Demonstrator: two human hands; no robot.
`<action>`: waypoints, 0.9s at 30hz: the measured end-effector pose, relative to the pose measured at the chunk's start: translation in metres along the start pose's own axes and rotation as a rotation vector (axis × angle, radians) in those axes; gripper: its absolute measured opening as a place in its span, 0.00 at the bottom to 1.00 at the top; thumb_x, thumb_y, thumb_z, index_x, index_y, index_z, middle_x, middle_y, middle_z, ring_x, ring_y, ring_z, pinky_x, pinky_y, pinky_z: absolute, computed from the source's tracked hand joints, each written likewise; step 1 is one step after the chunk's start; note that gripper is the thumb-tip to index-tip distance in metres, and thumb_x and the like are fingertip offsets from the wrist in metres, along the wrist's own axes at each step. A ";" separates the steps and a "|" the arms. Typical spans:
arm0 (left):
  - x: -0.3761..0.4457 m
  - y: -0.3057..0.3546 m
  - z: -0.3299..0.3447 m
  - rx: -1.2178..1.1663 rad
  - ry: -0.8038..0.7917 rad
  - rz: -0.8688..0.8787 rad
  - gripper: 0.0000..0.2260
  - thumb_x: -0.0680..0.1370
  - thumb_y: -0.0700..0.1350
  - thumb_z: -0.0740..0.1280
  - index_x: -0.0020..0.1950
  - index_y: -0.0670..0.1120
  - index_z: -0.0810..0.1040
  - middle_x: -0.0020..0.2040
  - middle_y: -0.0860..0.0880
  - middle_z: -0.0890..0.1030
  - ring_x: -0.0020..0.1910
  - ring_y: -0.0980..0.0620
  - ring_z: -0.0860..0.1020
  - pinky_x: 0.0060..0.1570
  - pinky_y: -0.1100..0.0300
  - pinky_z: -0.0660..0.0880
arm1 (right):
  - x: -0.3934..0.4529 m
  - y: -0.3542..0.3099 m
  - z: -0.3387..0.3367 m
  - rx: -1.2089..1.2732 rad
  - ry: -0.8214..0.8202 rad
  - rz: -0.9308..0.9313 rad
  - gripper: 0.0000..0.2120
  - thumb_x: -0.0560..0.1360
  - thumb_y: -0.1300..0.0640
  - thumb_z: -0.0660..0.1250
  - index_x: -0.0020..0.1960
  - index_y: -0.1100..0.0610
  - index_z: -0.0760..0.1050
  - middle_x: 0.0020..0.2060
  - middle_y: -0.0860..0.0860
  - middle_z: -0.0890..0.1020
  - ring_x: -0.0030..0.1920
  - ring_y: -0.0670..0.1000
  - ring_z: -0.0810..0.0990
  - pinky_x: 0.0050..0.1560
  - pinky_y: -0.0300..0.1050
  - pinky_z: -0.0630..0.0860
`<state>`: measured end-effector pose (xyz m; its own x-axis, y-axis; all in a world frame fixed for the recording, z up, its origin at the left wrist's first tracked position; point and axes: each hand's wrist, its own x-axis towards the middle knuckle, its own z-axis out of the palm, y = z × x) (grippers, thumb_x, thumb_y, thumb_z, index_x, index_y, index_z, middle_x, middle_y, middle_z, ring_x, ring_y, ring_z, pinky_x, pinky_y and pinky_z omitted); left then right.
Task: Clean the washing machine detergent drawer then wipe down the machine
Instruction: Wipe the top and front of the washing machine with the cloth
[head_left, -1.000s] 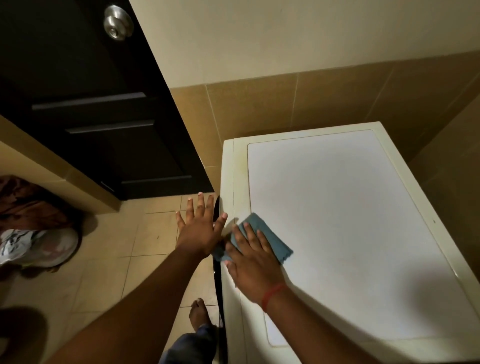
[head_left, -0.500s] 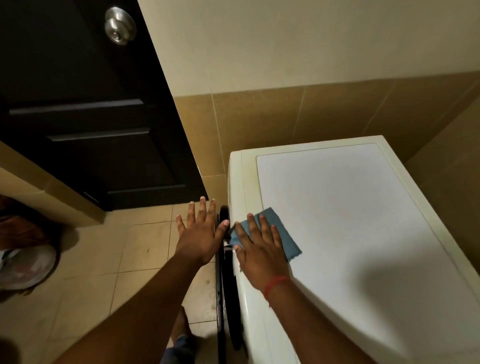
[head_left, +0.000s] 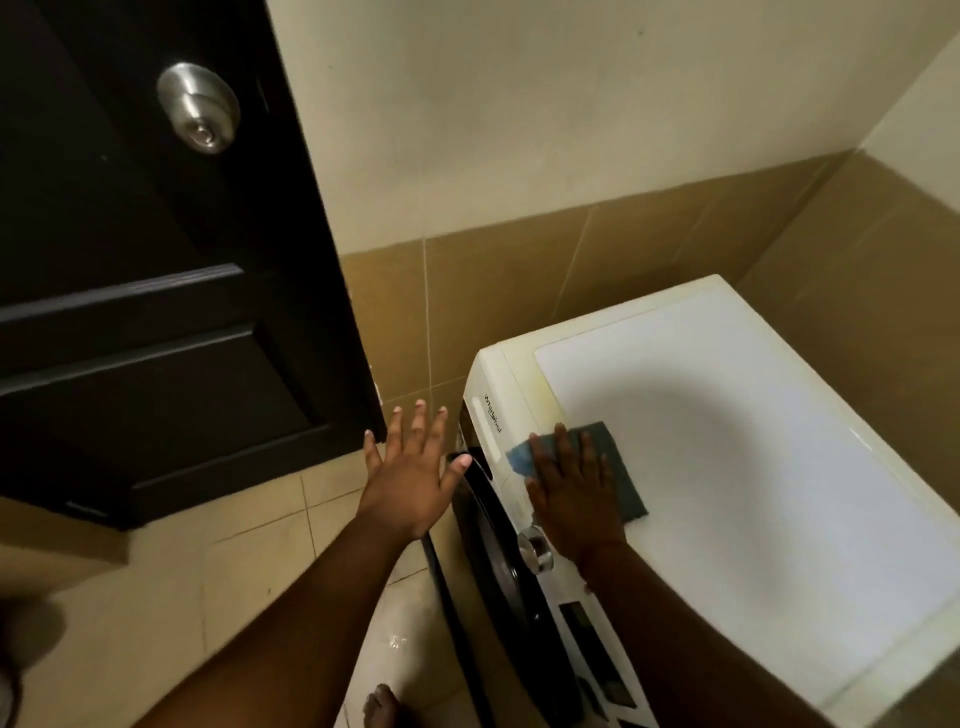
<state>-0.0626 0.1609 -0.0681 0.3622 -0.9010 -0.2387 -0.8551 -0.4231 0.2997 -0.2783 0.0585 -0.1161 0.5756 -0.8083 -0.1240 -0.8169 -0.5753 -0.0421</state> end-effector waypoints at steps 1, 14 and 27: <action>0.000 -0.003 -0.005 0.006 -0.002 0.019 0.32 0.78 0.67 0.40 0.79 0.56 0.37 0.80 0.50 0.37 0.77 0.46 0.33 0.74 0.36 0.38 | -0.006 -0.001 0.000 -0.003 0.003 0.011 0.29 0.80 0.39 0.42 0.80 0.46 0.45 0.79 0.56 0.50 0.77 0.63 0.50 0.73 0.65 0.55; 0.038 -0.007 -0.031 0.090 -0.075 0.181 0.34 0.74 0.70 0.35 0.77 0.58 0.33 0.80 0.51 0.37 0.77 0.46 0.33 0.74 0.36 0.39 | 0.019 -0.031 -0.012 -0.001 0.061 0.138 0.28 0.80 0.41 0.52 0.78 0.47 0.54 0.78 0.57 0.58 0.77 0.64 0.55 0.73 0.62 0.51; 0.116 0.008 -0.059 0.071 -0.057 0.209 0.34 0.76 0.69 0.37 0.79 0.56 0.38 0.80 0.50 0.38 0.77 0.47 0.34 0.74 0.37 0.36 | 0.054 -0.037 -0.021 0.044 0.053 0.096 0.30 0.77 0.42 0.62 0.76 0.46 0.60 0.77 0.55 0.60 0.77 0.62 0.55 0.73 0.63 0.57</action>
<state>-0.0056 0.0477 -0.0385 0.1548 -0.9608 -0.2302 -0.9339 -0.2183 0.2833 -0.2164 0.0335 -0.1008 0.4947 -0.8656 -0.0772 -0.8686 -0.4896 -0.0761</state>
